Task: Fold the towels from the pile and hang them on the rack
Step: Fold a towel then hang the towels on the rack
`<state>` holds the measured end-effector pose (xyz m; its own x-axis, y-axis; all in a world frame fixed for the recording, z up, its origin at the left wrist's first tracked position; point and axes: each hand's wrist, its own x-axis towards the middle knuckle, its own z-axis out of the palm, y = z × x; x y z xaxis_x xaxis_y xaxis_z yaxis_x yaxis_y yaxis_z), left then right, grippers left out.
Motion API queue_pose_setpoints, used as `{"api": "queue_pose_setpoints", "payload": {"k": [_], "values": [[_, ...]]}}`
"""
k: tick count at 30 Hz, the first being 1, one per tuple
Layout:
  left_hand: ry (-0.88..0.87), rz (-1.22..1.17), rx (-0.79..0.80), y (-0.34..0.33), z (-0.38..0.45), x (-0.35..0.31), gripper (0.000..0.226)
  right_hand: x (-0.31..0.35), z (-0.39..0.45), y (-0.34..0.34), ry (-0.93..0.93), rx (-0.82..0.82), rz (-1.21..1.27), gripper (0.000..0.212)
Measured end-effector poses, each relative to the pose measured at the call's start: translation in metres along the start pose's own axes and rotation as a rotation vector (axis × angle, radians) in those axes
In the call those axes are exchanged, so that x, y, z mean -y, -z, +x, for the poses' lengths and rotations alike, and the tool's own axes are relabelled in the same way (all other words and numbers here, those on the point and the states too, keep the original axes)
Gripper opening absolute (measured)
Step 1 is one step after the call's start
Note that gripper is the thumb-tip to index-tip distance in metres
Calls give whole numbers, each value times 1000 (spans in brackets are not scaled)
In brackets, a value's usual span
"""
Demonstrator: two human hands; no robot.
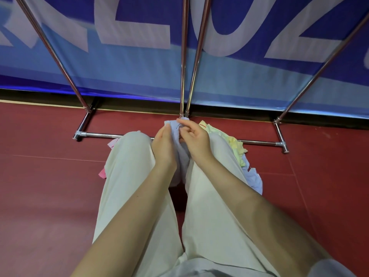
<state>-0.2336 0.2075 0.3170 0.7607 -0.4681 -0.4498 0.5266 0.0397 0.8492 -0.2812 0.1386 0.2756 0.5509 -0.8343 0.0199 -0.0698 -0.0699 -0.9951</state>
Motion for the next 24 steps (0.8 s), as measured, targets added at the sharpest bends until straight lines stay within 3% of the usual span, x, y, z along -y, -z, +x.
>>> {"api": "queue_pose_setpoints", "payload": {"k": [3, 7, 10, 15, 17, 21, 24], "values": [[-5, -31, 10, 2, 0, -4, 34, -3, 0, -1, 63, 7, -122, 19], [-2, -7, 2, 7, 12, 3, 30, -10, 2, -2, 306, -72, -356, 8], [4, -9, -31, 8, 17, 8, 33, -10, 3, 0, 389, -82, -369, 8], [-54, 103, -4, 10, 18, 9, 41, -10, 2, -1, 238, 7, -247, 4], [-79, 123, 15, 11, 21, 11, 46, -12, 3, -1, 196, -12, -243, 4], [-143, 221, 134, 13, 30, 20, 33, -14, 5, -1, 186, -83, -243, 7], [-160, 269, 104, 14, 34, 20, 32, -14, 5, -1, 205, -135, -270, 9]]}}
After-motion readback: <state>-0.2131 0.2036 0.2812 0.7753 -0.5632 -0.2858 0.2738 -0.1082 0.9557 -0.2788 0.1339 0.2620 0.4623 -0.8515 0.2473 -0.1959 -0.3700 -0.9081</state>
